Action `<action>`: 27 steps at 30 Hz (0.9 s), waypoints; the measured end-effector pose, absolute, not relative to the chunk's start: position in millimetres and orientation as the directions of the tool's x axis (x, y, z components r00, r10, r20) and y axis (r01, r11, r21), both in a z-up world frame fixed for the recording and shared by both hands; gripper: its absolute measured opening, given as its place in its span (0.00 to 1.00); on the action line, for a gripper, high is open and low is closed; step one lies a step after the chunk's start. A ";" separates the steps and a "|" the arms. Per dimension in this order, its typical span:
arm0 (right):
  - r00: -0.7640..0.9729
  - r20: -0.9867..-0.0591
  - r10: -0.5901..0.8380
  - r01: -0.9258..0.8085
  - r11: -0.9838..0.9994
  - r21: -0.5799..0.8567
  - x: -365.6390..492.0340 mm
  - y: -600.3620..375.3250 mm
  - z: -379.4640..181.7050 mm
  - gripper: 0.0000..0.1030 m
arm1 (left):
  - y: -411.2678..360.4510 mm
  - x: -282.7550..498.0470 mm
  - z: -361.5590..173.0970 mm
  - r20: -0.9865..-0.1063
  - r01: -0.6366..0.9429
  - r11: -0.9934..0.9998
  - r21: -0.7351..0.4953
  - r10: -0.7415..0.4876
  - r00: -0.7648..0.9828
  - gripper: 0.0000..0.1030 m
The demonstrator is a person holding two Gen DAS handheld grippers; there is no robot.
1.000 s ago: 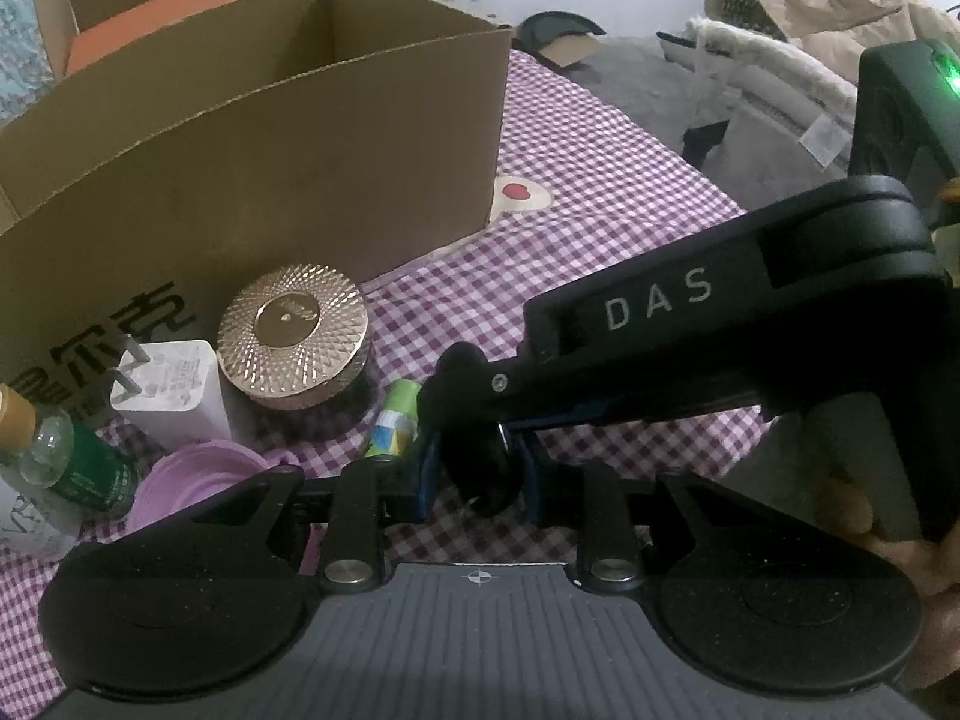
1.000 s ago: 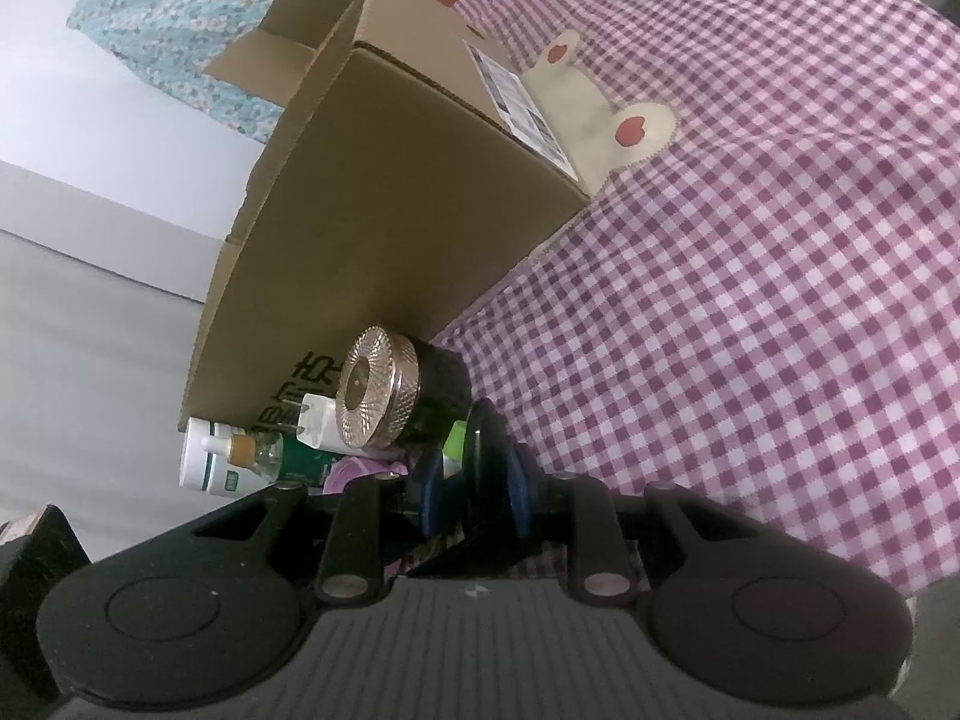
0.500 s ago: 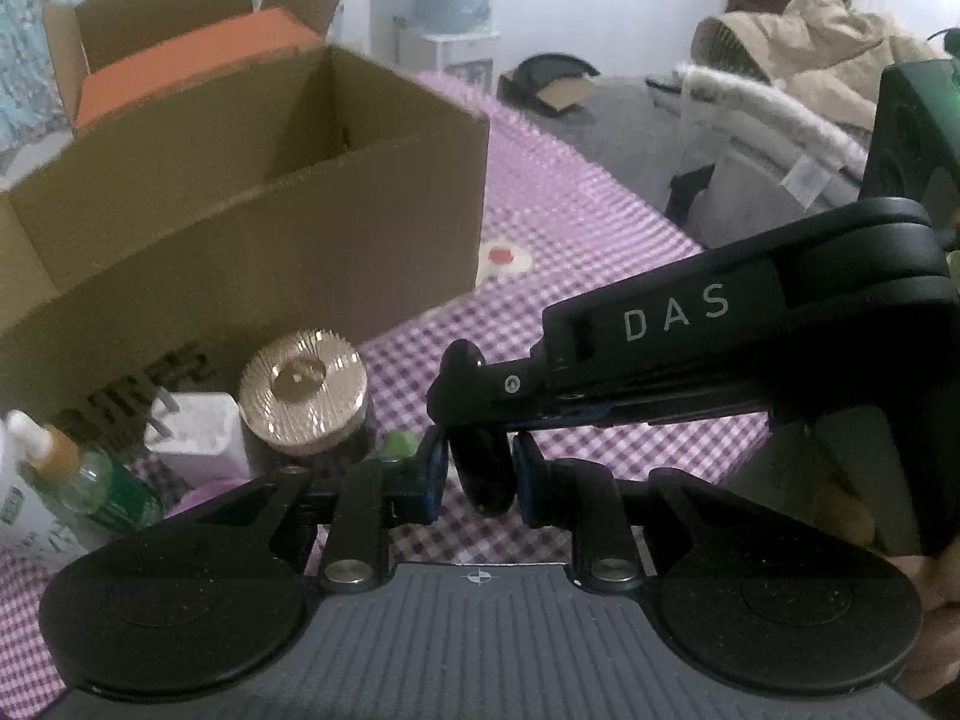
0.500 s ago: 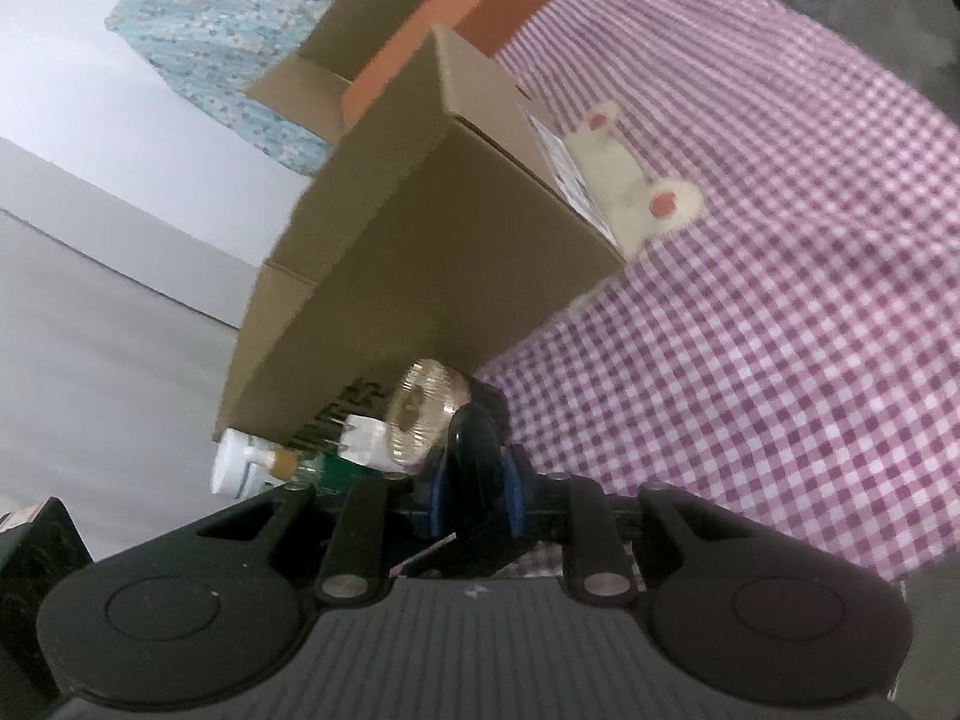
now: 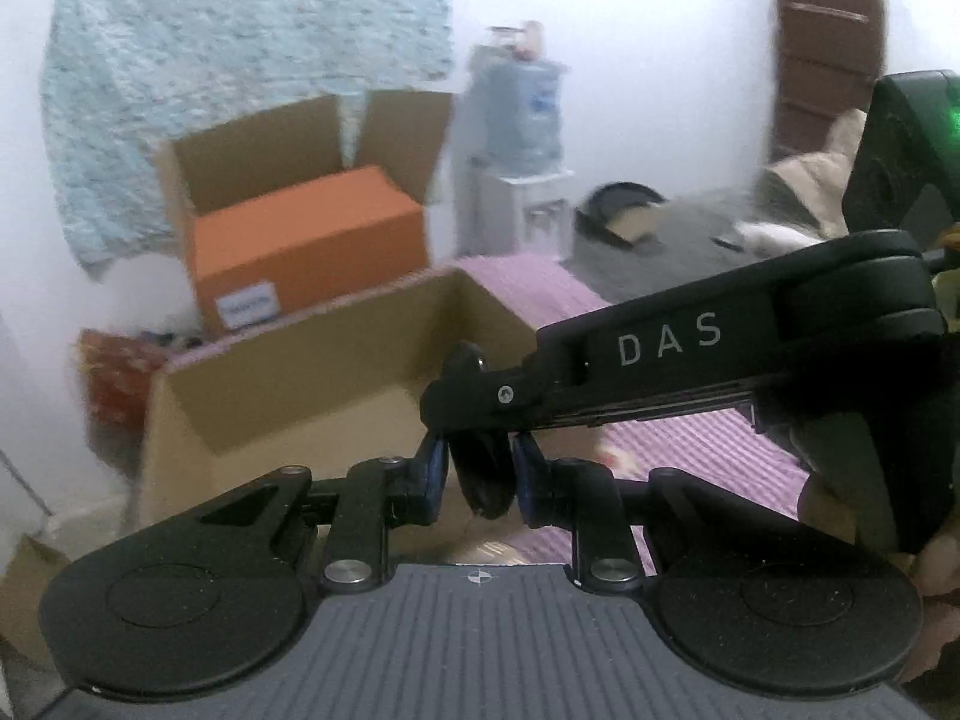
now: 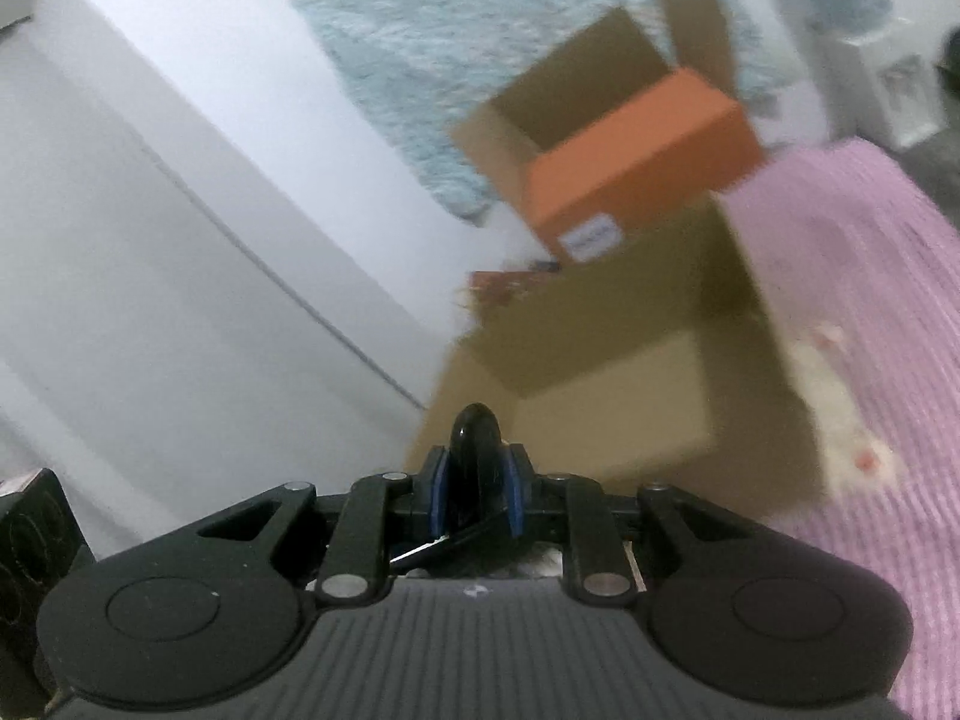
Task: Organize rigid objects
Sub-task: 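Lift the black case into the cardboard box and open the right gripper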
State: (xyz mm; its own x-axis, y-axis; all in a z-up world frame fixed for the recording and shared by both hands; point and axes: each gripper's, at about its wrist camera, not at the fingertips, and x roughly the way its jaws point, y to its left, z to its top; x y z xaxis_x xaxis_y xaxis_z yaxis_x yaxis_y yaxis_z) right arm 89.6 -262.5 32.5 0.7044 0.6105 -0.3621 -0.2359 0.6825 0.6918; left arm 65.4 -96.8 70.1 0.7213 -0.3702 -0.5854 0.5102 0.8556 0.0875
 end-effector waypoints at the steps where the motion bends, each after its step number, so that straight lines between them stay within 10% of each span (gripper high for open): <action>1: 0.690 -0.359 0.628 -0.248 0.671 0.699 102.4 -259.2 36.5 0.21 | -95.4 73.7 73.4 -0.589 0.497 0.863 0.090 -0.356 0.725 0.21; 16: 0.429 -0.497 0.755 -0.106 0.588 0.802 301.9 -188.2 -10.0 0.21 | -49.6 228.9 33.5 -0.802 0.310 0.948 0.069 -0.132 0.583 0.21; 27: 0.422 -0.501 0.755 -0.021 0.561 0.827 325.8 -184.6 -38.1 0.23 | -38.4 227.3 40.0 -0.784 0.245 0.966 0.078 -0.093 0.614 0.24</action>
State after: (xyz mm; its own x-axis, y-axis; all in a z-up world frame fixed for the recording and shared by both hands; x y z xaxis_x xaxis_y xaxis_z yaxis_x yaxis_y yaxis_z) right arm 325.8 -184.6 -38.1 0.4222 0.7552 -0.5015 -0.0213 0.5613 0.8273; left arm 227.3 -38.4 40.0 0.6139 -0.0926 -0.7839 0.2448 0.9665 0.0776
